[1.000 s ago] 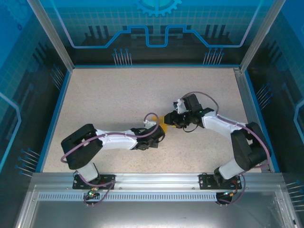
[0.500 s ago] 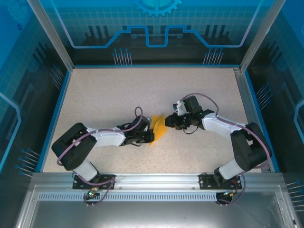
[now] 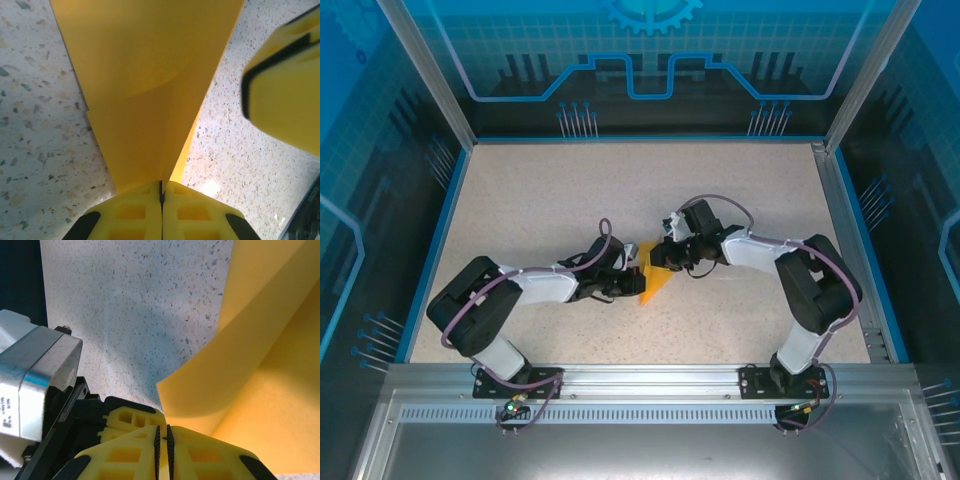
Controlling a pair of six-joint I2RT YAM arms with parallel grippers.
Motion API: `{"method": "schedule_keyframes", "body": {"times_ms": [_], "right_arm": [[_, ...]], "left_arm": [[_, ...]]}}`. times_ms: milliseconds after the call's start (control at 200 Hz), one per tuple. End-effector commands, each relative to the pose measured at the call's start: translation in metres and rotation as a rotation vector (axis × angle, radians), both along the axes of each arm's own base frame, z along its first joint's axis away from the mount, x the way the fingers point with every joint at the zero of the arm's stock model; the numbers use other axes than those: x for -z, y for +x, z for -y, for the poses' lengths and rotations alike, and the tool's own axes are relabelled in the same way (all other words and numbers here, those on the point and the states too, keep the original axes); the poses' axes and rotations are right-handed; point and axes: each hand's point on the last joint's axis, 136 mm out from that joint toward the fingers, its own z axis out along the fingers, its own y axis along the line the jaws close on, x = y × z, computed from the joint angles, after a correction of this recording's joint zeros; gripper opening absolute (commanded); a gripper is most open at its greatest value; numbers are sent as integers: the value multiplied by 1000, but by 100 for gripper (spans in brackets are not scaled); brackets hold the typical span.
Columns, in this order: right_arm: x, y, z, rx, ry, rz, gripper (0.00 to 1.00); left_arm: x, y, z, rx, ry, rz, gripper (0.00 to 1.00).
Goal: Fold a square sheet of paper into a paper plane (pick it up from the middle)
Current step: Fourth fold the wing at the center of the table.
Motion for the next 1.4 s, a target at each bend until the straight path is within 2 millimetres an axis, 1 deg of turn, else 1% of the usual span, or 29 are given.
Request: {"method": "schedule_keyframes", "body": {"times_ms": [0,115,190,415,570,815,900,1040,1175,1295,1396], "right_arm": [[-5,2,-14,-26,30,-5,15],[-3,3,-19,-36,34,-13,15],[3,4,-19,-30,22,-24,15],[10,3,-24,-39,22,-43,15],[15,4,-26,-45,19,-51,15],[21,4,-29,-53,22,-66,16],[25,5,-29,-53,16,-68,15],[32,6,-28,-50,1,-80,15],[35,7,-28,-46,-4,-82,15],[35,6,-28,-48,0,-85,15],[34,7,-29,-49,1,-84,15]], "left_arm": [[3,-3,0,32,-22,-3,6],[6,-4,-1,35,-19,-11,7],[9,-5,-3,37,-14,-18,6],[17,-8,-9,27,0,-42,6],[17,-7,-7,26,-15,-48,6],[24,-11,-12,14,-7,-62,7],[23,-11,-13,8,-12,-61,7],[20,-10,-13,6,-18,-62,12],[13,-12,-12,1,-33,-61,19],[7,-14,-13,1,-46,-59,19],[7,-17,-15,-1,-45,-63,20]]}}
